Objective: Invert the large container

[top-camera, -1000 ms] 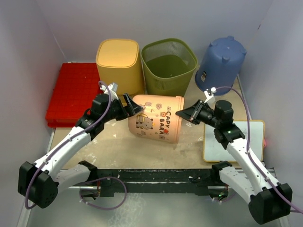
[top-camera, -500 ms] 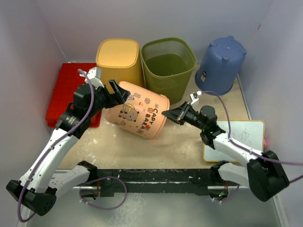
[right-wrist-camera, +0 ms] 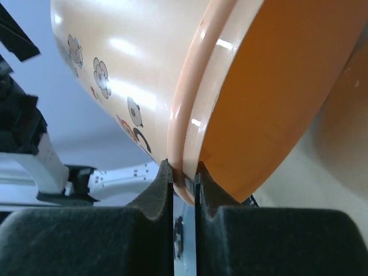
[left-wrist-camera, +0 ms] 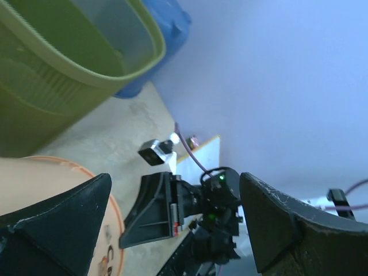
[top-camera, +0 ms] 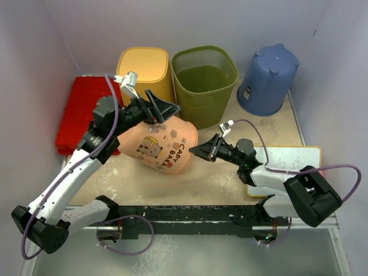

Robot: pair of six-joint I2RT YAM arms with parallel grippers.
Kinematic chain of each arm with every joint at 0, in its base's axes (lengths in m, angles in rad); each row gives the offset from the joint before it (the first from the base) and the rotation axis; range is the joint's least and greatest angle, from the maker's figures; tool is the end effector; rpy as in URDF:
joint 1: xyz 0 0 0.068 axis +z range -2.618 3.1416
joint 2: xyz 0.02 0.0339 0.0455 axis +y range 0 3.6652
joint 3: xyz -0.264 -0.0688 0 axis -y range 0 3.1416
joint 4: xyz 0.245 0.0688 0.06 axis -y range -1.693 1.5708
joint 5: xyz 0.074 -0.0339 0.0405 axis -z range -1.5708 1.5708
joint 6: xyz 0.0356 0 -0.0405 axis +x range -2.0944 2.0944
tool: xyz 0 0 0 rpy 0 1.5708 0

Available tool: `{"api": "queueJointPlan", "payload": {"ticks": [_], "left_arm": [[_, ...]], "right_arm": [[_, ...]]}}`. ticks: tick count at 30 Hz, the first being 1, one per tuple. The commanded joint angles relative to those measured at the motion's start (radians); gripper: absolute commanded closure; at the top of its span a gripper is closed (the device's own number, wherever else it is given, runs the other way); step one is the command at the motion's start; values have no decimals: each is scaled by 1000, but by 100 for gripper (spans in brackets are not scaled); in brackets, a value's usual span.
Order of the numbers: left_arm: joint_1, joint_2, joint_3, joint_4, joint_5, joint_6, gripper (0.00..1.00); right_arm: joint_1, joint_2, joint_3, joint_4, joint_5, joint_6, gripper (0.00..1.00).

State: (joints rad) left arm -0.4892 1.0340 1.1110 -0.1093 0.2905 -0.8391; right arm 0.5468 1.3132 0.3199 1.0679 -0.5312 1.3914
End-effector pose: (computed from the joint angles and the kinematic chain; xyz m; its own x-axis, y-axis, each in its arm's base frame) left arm 0.2006 -0.1184 0.4155 -0.5421 -0.5190 -0.6609 0.4484 0.4865 -0.7498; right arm 0.1966 0.1408 0.2041 -0.8543 0.4731 -0.2151 -0.2196 0.0464 0.9745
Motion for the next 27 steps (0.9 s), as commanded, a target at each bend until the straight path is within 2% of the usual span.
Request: {"api": "queueJointPlan", "payload": {"ticks": [1,4,8,16,20,23,25,27], "left_arm": [[-22,17,16,132,154,-85,11],[-22,24,1,130,143,-84,11],[-22,29,-23,161,152,-96,11],[-22,30,-18,135,146,-69,11],[-22,28,-21,122,142,-59,11],[-22,26,-20,110,140,-49,11],[-22,25,-20,101,139,-41,11],[-22,19,-17,80,131,-27,11]], "right_arm": [[19,10,-1,-223,-47,-131,85],[19,-16,65,-433,-23,-240,75],[19,-38,122,-621,40,-313,79],[19,-15,121,-688,73,-328,76],[19,-54,157,-803,101,-411,68],[19,-92,207,-941,119,-472,57],[18,-122,241,-1028,173,-508,49],[16,-149,280,-1148,229,-565,47]]}}
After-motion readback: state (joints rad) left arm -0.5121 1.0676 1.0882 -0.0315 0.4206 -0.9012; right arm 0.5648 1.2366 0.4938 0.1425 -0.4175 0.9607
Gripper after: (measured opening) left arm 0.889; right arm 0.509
